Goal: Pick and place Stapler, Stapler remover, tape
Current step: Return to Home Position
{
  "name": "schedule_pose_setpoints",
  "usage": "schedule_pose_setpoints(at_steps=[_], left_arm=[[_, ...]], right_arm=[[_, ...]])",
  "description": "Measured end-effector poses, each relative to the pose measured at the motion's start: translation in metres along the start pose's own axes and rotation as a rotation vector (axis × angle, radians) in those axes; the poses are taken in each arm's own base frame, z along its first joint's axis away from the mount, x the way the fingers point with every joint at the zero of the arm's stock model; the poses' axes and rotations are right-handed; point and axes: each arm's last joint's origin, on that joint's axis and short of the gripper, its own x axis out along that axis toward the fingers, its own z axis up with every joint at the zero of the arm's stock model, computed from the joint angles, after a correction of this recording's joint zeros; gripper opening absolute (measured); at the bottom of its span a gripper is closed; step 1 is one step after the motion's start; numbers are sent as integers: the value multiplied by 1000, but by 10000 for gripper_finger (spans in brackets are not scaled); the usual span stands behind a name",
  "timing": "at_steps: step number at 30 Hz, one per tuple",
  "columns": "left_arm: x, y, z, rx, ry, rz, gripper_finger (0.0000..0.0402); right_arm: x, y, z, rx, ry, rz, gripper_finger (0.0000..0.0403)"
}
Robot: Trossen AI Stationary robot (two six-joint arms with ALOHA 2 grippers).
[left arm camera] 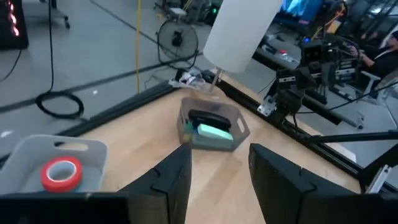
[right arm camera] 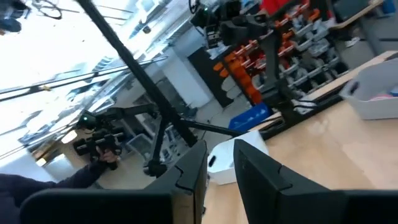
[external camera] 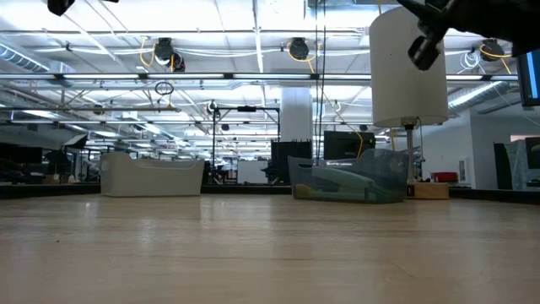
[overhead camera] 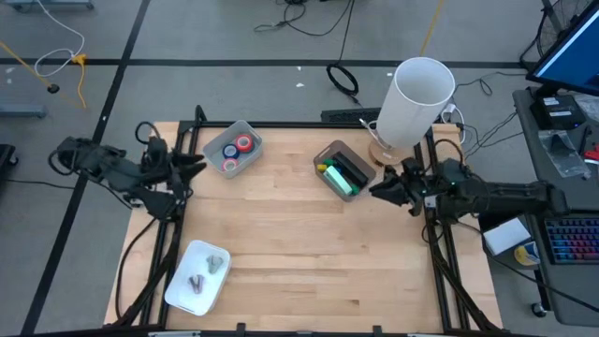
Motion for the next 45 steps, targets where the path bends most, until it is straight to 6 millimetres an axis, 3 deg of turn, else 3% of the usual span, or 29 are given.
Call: schedule_pose_setpoints(at_steps=[7, 21, 45], left_arm=[[-2, 20, -19, -13, -7, -7, 159], [14, 27, -55, 13, -147, -124, 159], [65, 41, -135, -18, -338, -249, 159]], right_arm=[[-33, 5, 1, 9, -16, -94, 75], [-69, 10, -9, -49, -66, -235, 75], [-76, 6, -13, -100, -75, -349, 75]])
